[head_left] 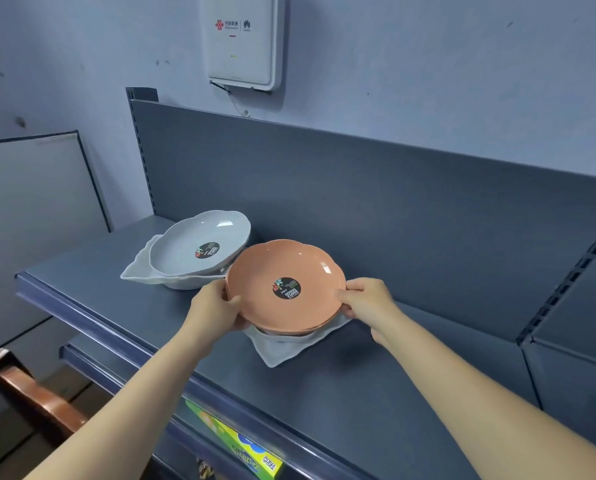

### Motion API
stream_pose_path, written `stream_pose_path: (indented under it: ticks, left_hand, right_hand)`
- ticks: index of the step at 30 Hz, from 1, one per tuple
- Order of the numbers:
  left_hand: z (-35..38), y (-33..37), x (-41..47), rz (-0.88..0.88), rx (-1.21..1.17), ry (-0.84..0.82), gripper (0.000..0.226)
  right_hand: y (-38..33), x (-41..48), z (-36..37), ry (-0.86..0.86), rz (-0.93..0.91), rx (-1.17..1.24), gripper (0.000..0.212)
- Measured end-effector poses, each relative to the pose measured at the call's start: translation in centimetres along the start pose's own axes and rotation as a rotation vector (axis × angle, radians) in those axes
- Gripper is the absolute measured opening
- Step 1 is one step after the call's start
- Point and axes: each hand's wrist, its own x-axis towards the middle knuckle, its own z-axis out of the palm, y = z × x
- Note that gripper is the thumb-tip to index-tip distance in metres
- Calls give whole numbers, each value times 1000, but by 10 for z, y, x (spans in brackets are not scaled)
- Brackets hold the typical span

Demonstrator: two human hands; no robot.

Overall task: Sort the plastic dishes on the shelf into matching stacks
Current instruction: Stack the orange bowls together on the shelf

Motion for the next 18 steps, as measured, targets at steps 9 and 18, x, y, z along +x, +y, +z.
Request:
stream_pose_path:
  ticks: [9,18]
  left_hand:
    - [2,54,-17,142,-165,-59,22]
    - [58,99,-58,262,-152,-216,25]
  right_hand:
    - [-29,-26,-36,124,-101,158,21]
    - [-17,-66,-113,374,-81,220,27]
